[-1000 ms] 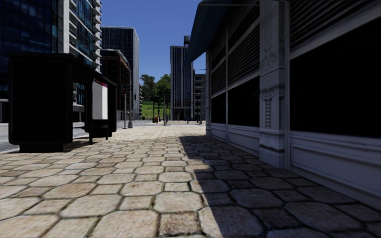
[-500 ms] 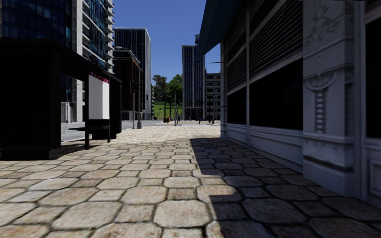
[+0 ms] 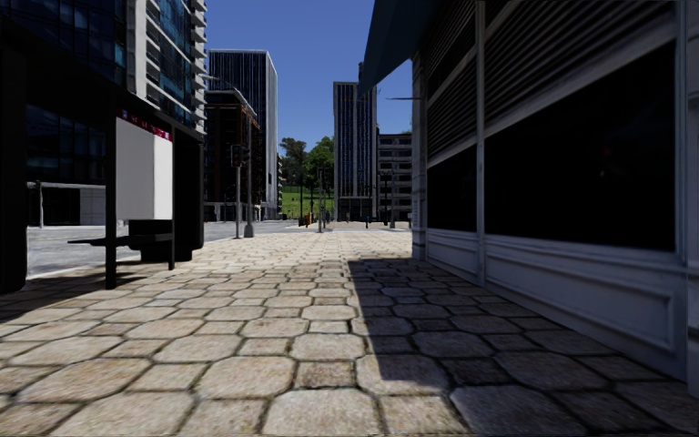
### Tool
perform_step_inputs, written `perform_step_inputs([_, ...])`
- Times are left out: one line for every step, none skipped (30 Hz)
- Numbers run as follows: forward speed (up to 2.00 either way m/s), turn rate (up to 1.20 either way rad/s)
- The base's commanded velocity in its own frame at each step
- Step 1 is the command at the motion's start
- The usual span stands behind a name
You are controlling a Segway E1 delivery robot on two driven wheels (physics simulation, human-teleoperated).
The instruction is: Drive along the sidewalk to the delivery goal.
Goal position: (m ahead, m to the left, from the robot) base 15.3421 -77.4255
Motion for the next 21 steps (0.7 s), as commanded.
perform_step_inputs([2.00,0.00])
perform_step_inputs([2.00,0.00])
perform_step_inputs([2.00,0.00])
perform_step_inputs([2.00,0.00])
perform_step_inputs([2.00,0.00])
perform_step_inputs([2.00,0.00])
perform_step_inputs([2.00,0.00])
perform_step_inputs([2.00,0.00])
perform_step_inputs([2.00,0.00])
perform_step_inputs([2.00,0.00])
perform_step_inputs([2.00,0.00])
perform_step_inputs([2.00,0.00])
perform_step_inputs([2.00,0.00])
perform_step_inputs([2.00,0.00])
perform_step_inputs([2.00,0.00])
perform_step_inputs([2.00,0.00])
perform_step_inputs([2.00,0.00])
perform_step_inputs([2.00,0.00])
perform_step_inputs([2.00,0.00])
perform_step_inputs([2.00,0.00])
perform_step_inputs([2.00,0.00])
